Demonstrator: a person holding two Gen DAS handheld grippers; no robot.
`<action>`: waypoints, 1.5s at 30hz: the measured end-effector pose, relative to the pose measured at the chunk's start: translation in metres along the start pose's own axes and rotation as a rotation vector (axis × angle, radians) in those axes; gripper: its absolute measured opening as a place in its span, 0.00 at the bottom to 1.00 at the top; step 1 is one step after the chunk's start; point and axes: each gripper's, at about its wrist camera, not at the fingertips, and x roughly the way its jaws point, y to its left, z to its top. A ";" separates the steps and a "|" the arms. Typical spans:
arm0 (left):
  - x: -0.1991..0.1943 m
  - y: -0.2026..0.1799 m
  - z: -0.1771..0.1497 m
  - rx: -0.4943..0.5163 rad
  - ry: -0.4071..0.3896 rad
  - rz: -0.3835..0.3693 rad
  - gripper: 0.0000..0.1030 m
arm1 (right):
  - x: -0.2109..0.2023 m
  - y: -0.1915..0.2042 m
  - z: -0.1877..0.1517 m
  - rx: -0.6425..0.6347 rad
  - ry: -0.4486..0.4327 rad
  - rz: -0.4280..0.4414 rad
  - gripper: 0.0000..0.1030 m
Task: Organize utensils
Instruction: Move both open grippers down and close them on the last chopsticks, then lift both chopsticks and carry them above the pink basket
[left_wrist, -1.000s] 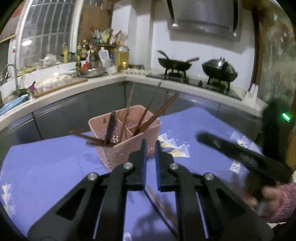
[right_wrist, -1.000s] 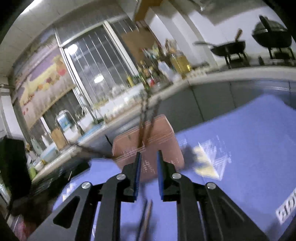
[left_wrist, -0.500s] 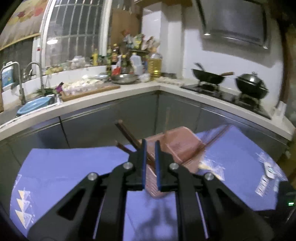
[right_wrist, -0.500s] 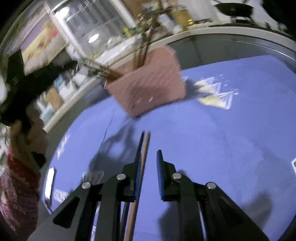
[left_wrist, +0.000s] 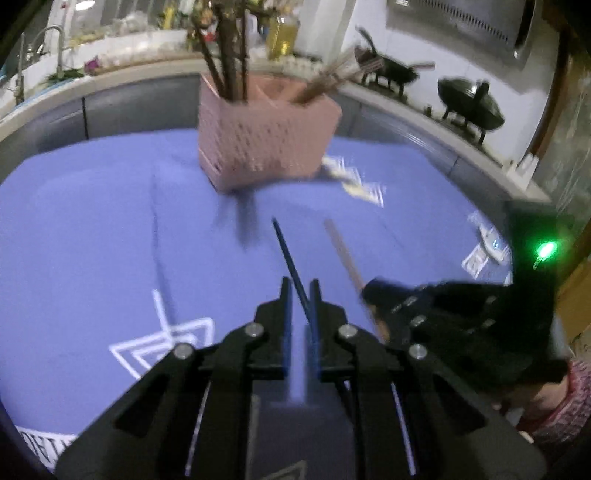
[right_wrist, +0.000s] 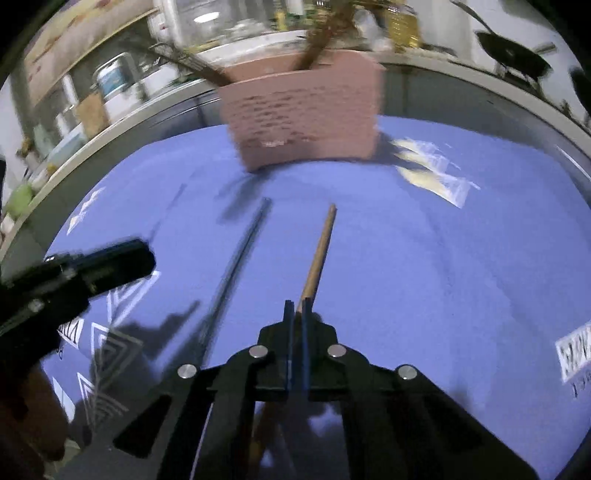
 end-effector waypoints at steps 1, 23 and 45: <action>0.006 -0.006 0.000 0.013 0.015 0.006 0.22 | -0.008 -0.011 -0.004 0.014 -0.009 -0.030 0.03; 0.029 0.004 -0.014 0.006 0.166 0.129 0.12 | 0.017 -0.060 0.033 0.104 0.010 0.038 0.45; -0.059 -0.030 0.072 0.129 -0.176 -0.037 0.04 | -0.058 -0.020 0.087 -0.028 -0.247 0.268 0.05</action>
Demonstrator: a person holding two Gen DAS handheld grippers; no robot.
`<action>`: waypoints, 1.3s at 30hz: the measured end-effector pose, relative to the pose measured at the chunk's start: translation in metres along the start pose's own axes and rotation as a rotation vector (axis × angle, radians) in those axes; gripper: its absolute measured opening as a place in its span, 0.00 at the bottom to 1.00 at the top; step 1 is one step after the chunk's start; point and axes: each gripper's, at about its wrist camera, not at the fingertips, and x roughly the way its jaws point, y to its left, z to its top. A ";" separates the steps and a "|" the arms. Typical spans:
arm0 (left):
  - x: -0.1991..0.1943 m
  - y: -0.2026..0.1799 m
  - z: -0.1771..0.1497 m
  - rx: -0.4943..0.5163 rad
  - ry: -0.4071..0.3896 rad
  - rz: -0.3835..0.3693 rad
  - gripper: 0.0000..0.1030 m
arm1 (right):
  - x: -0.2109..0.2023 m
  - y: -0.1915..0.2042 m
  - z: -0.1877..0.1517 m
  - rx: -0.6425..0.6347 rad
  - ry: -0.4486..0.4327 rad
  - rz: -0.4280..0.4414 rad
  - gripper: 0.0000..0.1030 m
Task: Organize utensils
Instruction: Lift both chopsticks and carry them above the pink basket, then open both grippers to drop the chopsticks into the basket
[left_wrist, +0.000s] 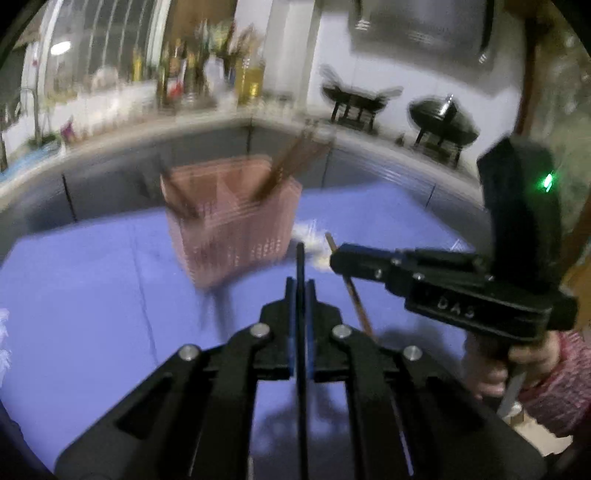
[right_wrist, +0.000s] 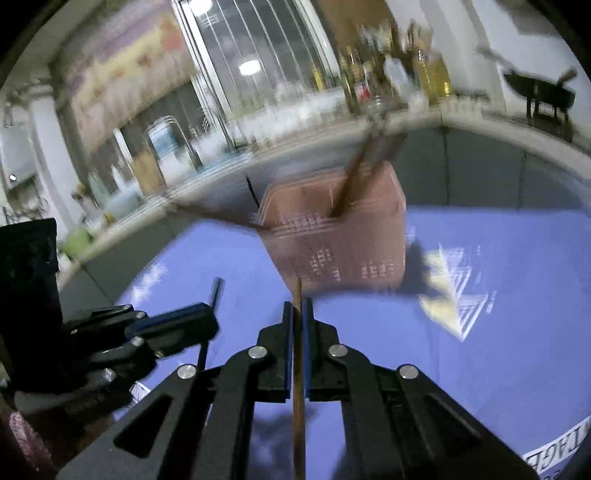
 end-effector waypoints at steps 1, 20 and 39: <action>-0.014 -0.002 0.006 0.007 -0.040 -0.003 0.04 | -0.012 0.004 0.005 -0.006 -0.043 0.005 0.05; -0.047 -0.008 0.084 0.061 -0.238 0.072 0.04 | -0.052 0.021 0.083 -0.028 -0.284 0.015 0.05; 0.038 0.032 0.141 0.065 -0.345 0.374 0.04 | 0.044 -0.001 0.140 0.013 -0.517 -0.183 0.05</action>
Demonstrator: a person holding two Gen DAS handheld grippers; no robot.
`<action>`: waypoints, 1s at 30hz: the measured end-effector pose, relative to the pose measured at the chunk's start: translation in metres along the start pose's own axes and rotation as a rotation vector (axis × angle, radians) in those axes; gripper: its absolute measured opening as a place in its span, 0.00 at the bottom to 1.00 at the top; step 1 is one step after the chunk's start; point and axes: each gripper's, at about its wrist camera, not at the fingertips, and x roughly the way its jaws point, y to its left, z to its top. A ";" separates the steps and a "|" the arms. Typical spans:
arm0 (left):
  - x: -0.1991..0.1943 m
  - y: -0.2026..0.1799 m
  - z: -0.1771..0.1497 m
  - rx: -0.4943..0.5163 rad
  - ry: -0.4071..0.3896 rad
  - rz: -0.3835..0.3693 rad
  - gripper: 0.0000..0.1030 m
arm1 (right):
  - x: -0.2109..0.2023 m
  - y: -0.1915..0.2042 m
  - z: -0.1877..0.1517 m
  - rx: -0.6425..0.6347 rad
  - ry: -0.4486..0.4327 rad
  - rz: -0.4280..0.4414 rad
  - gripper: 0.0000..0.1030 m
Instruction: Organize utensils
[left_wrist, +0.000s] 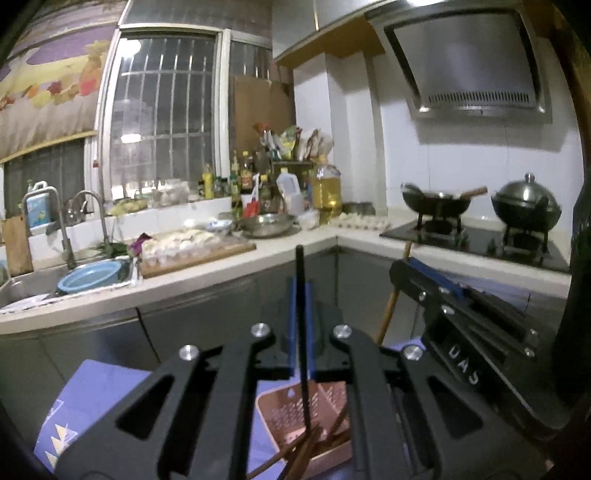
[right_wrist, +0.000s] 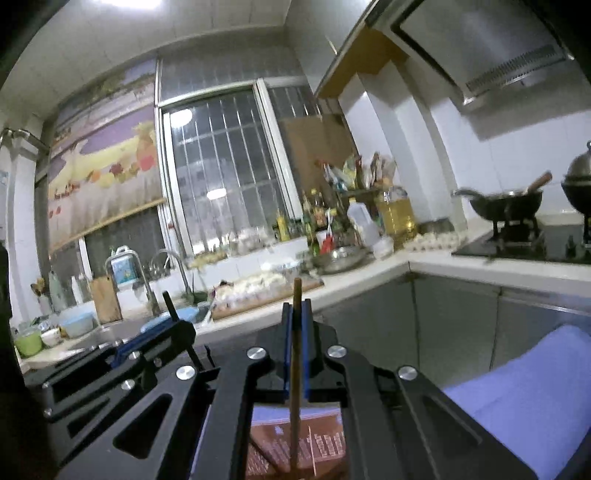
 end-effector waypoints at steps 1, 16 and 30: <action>0.001 0.001 -0.005 -0.004 0.009 0.000 0.04 | 0.000 -0.002 -0.004 0.009 0.009 0.003 0.05; -0.018 0.020 -0.021 -0.114 0.153 -0.017 0.46 | -0.023 -0.005 -0.031 0.127 0.171 0.104 0.16; -0.163 0.039 -0.061 -0.221 0.054 -0.013 0.66 | -0.167 -0.005 -0.053 0.176 0.108 0.126 0.38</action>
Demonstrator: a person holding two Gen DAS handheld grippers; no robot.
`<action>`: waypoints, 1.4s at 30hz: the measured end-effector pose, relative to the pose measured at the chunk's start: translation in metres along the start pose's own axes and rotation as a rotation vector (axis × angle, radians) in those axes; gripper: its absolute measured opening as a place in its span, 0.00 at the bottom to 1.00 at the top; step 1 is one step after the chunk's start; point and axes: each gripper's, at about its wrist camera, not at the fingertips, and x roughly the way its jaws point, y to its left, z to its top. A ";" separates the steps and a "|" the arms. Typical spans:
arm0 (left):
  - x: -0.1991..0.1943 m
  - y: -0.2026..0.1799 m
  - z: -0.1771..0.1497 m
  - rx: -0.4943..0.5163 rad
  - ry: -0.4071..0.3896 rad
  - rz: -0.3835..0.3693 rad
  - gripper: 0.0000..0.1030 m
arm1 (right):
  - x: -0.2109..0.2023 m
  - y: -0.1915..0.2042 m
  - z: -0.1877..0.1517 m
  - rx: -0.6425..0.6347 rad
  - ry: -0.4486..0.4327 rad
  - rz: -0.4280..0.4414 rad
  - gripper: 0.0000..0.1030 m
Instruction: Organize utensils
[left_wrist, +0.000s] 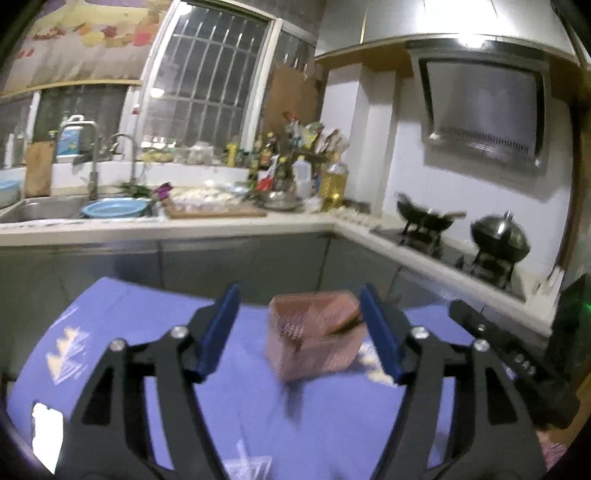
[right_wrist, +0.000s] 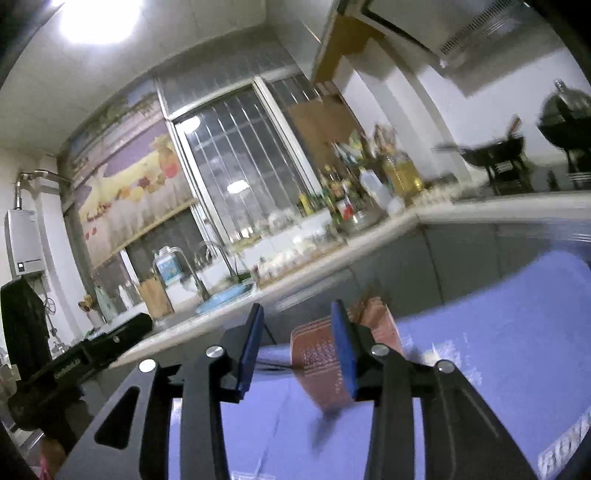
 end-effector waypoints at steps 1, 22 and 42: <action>-0.003 0.000 -0.009 0.006 0.014 0.015 0.67 | -0.003 -0.003 -0.009 0.017 0.027 -0.009 0.38; 0.011 -0.006 -0.100 0.094 0.313 0.205 0.94 | -0.030 -0.020 -0.086 0.190 0.312 -0.073 0.53; 0.011 -0.009 -0.103 0.151 0.336 0.347 0.94 | -0.024 -0.005 -0.079 0.179 0.328 -0.023 0.55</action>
